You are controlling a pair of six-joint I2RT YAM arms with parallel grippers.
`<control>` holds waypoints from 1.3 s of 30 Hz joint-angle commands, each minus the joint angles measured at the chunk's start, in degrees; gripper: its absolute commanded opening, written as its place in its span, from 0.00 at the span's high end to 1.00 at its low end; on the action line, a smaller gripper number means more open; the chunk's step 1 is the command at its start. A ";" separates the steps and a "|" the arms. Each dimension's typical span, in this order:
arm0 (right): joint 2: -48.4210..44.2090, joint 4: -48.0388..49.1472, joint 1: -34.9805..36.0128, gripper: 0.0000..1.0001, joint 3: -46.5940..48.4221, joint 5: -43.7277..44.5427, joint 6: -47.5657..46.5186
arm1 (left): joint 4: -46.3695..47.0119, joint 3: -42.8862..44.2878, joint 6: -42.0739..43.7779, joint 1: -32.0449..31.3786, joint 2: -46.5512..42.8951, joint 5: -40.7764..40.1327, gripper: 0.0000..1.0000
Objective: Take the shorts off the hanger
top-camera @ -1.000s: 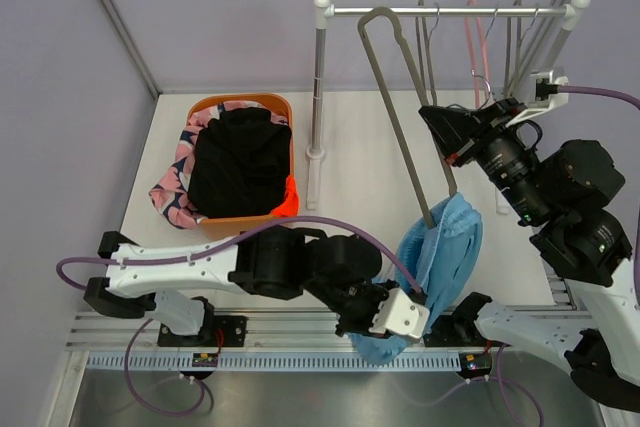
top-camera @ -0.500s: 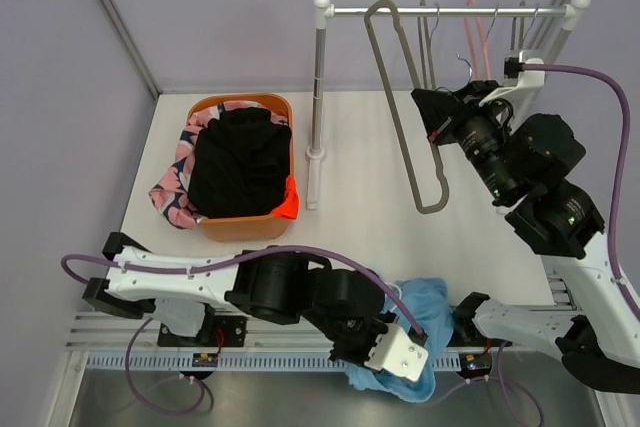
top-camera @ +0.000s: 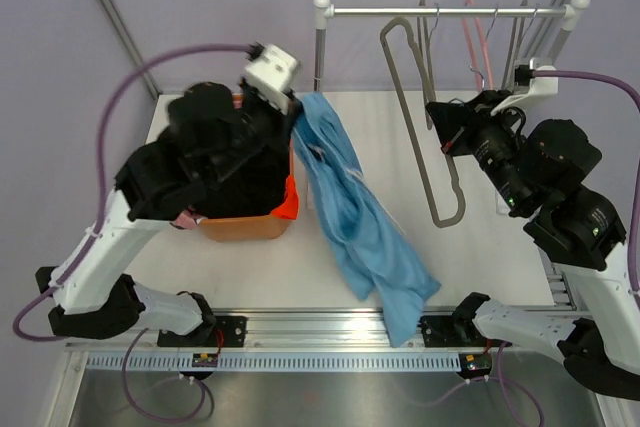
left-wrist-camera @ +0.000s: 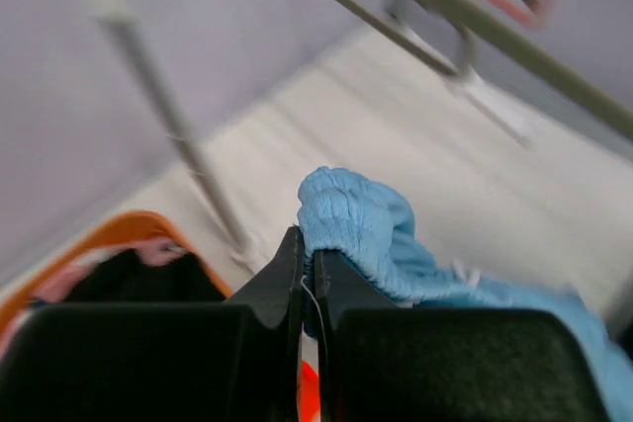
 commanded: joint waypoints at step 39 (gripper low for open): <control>-4.28 -4.71 0.21 1.00 -1.86 5.04 -0.52 | 33.28 -43.24 -37.57 46.90 13.61 2.67 1.00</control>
